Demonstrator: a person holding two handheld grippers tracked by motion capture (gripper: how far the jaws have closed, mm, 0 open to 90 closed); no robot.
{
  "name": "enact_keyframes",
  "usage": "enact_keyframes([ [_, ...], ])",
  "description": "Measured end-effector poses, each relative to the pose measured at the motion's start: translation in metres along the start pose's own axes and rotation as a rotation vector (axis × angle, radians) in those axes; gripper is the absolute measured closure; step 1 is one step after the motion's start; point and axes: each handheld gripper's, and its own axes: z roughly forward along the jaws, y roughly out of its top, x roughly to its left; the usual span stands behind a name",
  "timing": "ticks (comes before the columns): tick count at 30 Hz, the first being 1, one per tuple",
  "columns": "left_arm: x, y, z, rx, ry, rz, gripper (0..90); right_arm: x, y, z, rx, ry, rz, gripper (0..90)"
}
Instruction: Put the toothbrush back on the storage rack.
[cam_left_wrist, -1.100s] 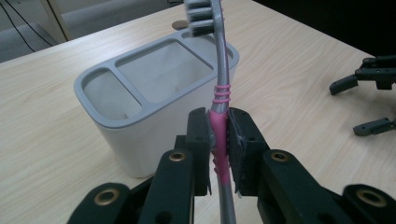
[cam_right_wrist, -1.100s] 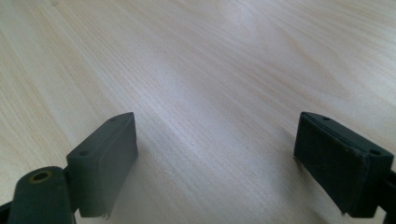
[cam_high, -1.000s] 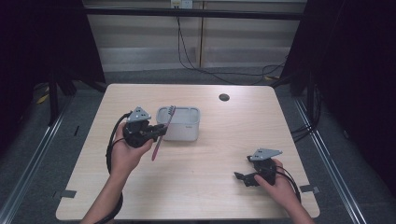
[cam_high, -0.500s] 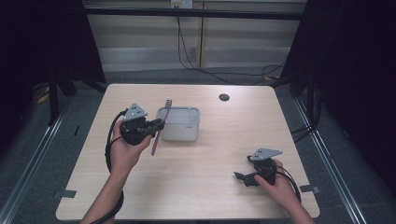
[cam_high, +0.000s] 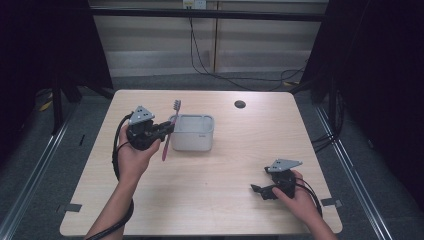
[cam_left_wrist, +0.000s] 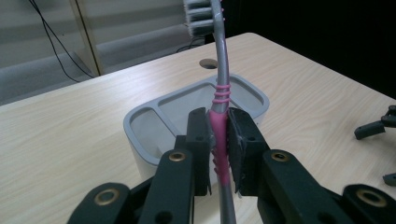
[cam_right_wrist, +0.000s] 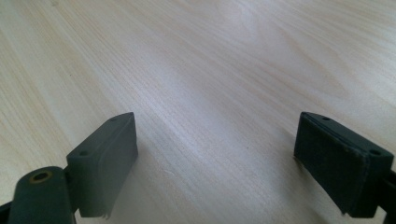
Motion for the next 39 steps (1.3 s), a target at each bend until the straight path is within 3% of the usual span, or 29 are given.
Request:
enact_keyframes([
  [29, 0.009, 0.029, 0.008, -0.101, 0.053, -0.021, 79.7, 0.0, 0.0, 0.0, 0.0, 0.0, 0.0, 12.8],
  [39, 0.013, 0.035, 0.016, -0.114, 0.062, -0.035, 79.7, 0.0, 0.0, 0.0, -0.001, 0.001, -0.001, 12.8],
])
